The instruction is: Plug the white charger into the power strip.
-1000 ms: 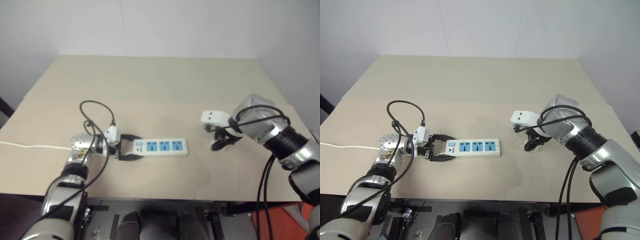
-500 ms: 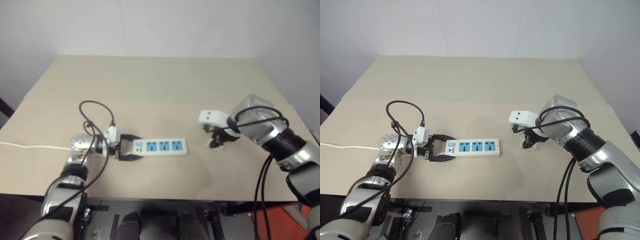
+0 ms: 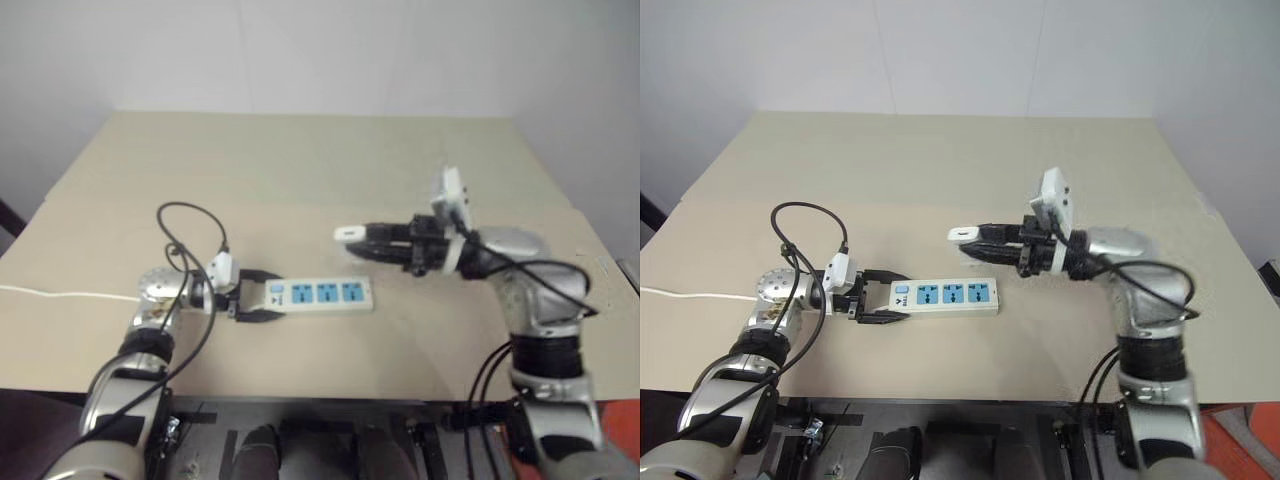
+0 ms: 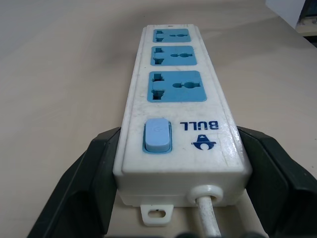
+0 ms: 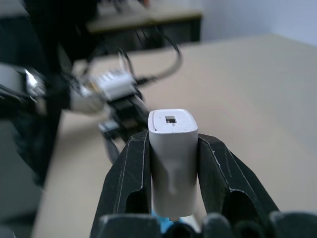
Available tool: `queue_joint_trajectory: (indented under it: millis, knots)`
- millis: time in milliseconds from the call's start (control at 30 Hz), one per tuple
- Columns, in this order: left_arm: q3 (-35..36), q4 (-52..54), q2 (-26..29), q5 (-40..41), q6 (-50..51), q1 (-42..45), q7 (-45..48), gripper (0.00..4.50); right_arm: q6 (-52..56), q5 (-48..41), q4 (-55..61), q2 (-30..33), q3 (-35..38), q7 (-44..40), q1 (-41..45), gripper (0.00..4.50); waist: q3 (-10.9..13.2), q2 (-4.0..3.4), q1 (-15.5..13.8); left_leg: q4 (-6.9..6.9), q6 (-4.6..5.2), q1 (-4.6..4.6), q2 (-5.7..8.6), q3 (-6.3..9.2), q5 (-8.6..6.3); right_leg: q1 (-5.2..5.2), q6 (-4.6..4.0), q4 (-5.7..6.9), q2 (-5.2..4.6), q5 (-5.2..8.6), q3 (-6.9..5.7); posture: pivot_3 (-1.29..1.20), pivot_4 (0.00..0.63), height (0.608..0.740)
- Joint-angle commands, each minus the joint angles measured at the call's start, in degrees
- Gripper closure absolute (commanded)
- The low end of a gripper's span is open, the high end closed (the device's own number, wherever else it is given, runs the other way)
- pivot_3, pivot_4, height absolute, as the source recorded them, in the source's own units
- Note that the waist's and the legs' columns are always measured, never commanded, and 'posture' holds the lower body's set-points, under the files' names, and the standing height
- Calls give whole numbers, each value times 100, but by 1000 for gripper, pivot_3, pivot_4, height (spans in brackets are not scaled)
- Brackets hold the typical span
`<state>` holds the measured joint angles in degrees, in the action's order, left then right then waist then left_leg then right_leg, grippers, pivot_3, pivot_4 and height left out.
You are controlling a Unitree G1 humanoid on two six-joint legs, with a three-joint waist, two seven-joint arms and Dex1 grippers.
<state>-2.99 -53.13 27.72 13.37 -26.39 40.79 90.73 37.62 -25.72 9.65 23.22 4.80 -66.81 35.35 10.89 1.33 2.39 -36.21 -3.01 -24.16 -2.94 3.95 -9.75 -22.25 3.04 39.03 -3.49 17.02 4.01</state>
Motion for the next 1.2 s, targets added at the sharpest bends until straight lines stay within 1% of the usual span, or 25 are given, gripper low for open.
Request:
queue_joint_trajectory:
  millis: [33,133,300,433,567,867,1200]
  knots:
    - [-182,181,24,-182,124,-106,161,1259,-732,-122,-96,-322,-191,91,-71,3398,0,0,2,0,0,-1,0,0,0,0,0,-1,0,0,0,0,150,740]
    - [-199,369,11,-161,244,-168,148,1259,-1293,-10,-679,-737,-481,108,11,3398,0,0,3,3,0,0,0,0,0,-1,0,-3,1,1,0,0,150,740]
    - [-270,852,34,-49,581,-339,174,1259,-2438,350,-1607,-1132,-973,-92,203,3398,0,0,-10,3,0,-2,0,0,0,-1,1,-5,0,1,0,0,150,740]
    - [-282,1159,27,-46,726,-497,153,1259,-2901,488,-2339,-1281,-1208,-294,427,3398,1,-1,-11,3,0,-1,0,0,0,-1,0,-4,0,0,0,0,150,740]
    - [-284,1317,18,-52,808,-590,82,1259,-3384,601,-2969,-1398,-1269,-371,530,3398,1,-1,-15,4,0,0,0,0,0,-1,0,-4,1,0,0,0,150,740]
    - [-243,1308,-4,-55,849,-660,-49,1259,-3712,824,-3540,-1300,-1307,-444,339,3398,1,-1,-20,3,0,1,0,0,0,0,0,-4,0,0,0,0,150,740]
    - [-215,1108,48,-91,812,-551,1,1259,-3791,892,-3772,-1155,-1218,-380,209,3398,-1,-2,-14,4,0,8,0,0,0,5,0,-4,0,0,0,0,150,740]
